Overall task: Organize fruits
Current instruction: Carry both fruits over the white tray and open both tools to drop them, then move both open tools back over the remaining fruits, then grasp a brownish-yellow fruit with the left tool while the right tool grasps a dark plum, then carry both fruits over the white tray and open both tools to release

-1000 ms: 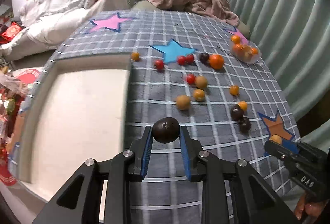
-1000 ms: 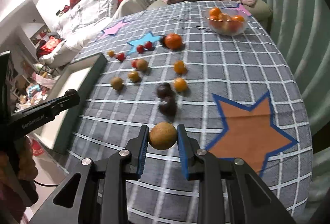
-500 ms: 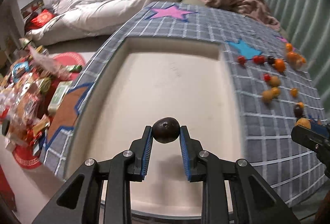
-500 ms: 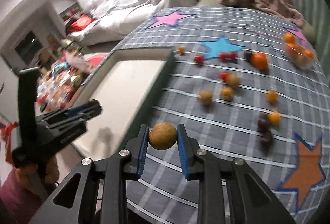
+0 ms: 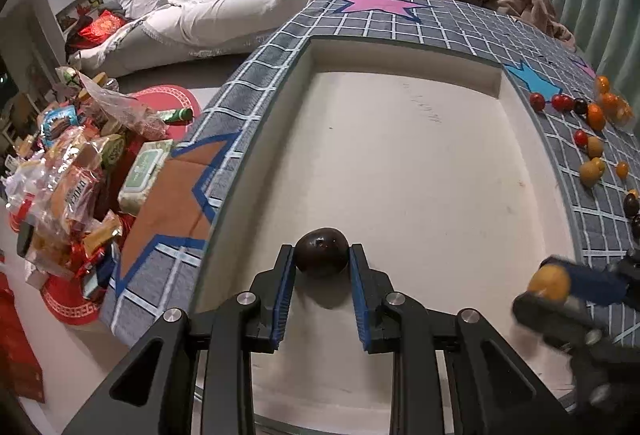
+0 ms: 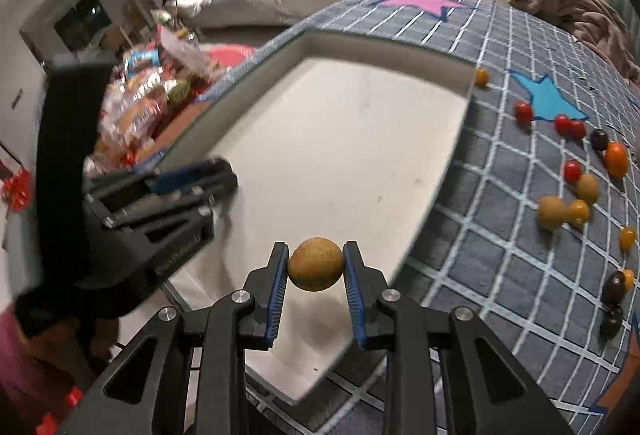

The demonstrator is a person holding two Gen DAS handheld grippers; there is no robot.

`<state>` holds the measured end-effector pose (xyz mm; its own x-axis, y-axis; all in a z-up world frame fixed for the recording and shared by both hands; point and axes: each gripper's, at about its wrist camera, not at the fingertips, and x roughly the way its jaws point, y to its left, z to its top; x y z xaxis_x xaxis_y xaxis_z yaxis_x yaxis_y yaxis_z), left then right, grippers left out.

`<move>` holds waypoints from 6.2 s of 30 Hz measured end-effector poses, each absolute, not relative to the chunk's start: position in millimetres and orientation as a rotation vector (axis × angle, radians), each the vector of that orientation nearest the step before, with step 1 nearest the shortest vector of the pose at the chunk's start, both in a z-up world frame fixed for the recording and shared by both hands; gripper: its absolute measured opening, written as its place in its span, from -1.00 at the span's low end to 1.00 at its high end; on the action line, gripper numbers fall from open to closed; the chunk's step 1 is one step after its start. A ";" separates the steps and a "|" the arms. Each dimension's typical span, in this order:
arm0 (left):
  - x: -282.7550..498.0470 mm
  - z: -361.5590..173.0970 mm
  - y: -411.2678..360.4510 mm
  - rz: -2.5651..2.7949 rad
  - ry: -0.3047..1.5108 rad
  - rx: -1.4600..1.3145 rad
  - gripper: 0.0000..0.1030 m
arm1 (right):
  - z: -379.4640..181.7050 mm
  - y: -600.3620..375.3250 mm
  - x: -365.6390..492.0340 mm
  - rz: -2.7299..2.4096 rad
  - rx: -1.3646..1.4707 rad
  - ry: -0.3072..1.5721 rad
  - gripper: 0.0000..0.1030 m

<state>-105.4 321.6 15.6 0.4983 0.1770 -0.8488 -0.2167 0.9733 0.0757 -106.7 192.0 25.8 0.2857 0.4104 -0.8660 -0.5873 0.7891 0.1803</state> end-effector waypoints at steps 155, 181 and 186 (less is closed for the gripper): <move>-140.1 39.1 323.9 0.207 0.953 -0.056 -0.43 | 71.3 187.0 -108.5 0.682 -0.123 1.005 -0.43; -137.1 28.2 328.7 0.253 0.952 -0.039 0.83 | 59.2 197.0 -108.7 0.639 -0.180 1.018 0.74; -136.6 36.0 318.7 0.236 0.953 -0.029 0.83 | 67.0 165.7 -107.1 0.581 -0.160 0.987 1.00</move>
<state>-136.6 318.7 36.0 0.5556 0.1874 -0.8100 -0.2125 0.9739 0.0796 -107.1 165.7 67.0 0.4139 0.3891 -0.8230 -0.5305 0.8378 0.1292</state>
